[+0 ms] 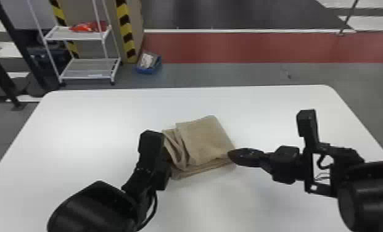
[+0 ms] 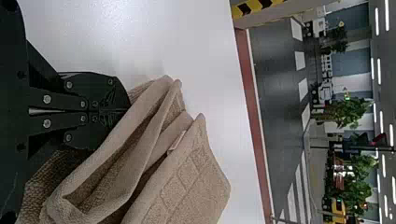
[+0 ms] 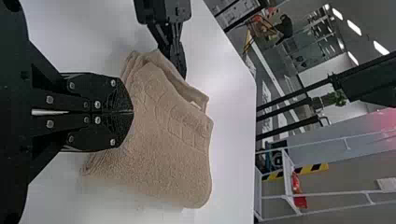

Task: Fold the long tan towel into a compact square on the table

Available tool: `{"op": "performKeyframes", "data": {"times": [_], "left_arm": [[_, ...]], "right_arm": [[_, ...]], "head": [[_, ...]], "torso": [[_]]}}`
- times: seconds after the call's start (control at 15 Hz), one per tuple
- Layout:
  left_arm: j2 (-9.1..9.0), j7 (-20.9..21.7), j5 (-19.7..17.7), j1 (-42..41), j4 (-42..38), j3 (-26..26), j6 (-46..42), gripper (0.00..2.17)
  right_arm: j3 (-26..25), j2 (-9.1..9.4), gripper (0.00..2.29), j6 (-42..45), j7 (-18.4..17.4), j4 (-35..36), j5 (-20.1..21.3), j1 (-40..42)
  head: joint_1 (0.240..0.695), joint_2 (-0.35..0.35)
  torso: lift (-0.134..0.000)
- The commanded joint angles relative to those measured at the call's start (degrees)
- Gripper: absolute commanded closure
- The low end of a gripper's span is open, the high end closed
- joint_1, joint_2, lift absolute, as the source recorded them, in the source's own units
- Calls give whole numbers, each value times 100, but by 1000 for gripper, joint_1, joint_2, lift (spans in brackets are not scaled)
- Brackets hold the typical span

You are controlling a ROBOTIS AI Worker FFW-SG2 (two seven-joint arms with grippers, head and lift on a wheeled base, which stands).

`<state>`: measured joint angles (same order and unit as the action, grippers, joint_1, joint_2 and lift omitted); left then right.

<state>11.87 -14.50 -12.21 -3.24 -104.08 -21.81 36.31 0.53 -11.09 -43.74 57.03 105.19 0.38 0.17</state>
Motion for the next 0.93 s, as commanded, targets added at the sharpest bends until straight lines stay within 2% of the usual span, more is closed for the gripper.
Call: {"op": "performKeyframes", "data": {"times": [0.0, 0.13, 0.33, 0.87], "left_arm": [[0, 0, 8, 17, 1, -16, 22, 2142], [-9, 0, 8, 17, 10, -16, 40, 2142], [-18, 0, 60, 17, 10, -16, 40, 2142], [35, 35, 52, -221, -438, 54, 163, 2142]], "right_arm": [[0, 1, 2219, 968, -394, 143, 384, 510], [-9, 1, 2219, 1407, -675, 160, 419, 774], [0, 10, 2219, 1847, -755, 143, 340, 1064], [53, 89, 2219, 1706, -992, -402, 375, 598]], "head": [[695, 2], [695, -17], [695, -24], [695, -23]], "torso": [[-125], [-125], [-125], [-125]]}}
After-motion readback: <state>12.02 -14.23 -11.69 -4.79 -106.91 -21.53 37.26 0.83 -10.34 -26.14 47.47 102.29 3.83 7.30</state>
